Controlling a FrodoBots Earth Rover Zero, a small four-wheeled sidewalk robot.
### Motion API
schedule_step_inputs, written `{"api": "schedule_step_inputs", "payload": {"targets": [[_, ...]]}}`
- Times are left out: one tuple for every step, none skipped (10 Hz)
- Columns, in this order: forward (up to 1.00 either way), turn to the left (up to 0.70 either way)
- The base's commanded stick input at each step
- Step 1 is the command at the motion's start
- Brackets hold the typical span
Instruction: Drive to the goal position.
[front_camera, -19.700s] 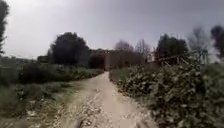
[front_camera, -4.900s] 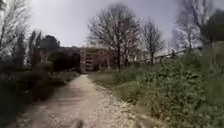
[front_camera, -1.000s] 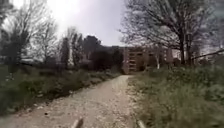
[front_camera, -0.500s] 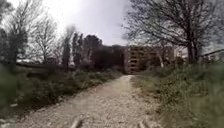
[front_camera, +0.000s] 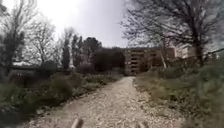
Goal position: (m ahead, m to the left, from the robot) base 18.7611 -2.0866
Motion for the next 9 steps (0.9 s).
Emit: {"api": "schedule_step_inputs", "payload": {"targets": [[1.0, -0.19], [1.0, 0.0], [1.0, 0.0], [1.0, 0.0], [1.0, 0.0], [1.0, 0.0], [1.0, 0.0], [1.0, 0.0], [1.0, 0.0]]}}
